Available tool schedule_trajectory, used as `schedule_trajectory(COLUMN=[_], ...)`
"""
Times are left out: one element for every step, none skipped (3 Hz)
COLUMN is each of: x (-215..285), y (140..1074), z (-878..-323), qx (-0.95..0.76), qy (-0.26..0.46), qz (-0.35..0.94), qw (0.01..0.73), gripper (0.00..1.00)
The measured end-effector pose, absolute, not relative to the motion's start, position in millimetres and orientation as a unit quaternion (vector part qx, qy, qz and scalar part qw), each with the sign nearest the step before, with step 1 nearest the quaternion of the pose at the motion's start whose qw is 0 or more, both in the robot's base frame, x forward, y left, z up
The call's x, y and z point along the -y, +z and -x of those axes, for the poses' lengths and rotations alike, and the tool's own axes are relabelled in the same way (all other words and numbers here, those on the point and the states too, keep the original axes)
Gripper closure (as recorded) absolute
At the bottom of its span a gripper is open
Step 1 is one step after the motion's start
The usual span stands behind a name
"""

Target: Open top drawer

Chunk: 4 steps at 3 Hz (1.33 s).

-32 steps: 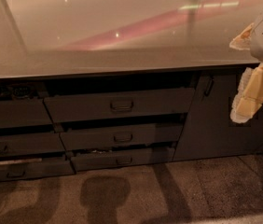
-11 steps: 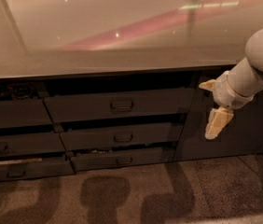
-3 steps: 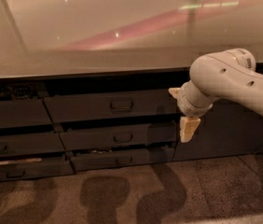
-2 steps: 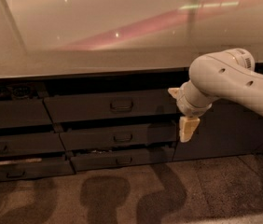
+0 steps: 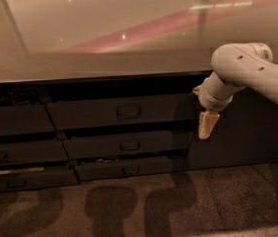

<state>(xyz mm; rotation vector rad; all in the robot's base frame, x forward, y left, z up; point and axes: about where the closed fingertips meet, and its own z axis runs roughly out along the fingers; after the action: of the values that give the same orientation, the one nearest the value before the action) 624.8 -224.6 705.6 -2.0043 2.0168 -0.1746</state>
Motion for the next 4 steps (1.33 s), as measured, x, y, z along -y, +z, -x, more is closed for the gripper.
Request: schedule_trajectory(x=[242.5, 243.6, 241.6, 200.3], y=[699.1, 702.0, 699.0, 696.4], z=[-648.3, -653.5, -657.8, -661.5], qx=[-0.716, -0.717, -0.719, -0.695], qy=[-0.05, -0.053, -0.053, -0.074], qz=[0.682, 0.68, 0.68, 0.706], qw=[0.14, 0.144, 0.132, 0.114], gripper=[0.0, 0.0, 0.0, 0.0])
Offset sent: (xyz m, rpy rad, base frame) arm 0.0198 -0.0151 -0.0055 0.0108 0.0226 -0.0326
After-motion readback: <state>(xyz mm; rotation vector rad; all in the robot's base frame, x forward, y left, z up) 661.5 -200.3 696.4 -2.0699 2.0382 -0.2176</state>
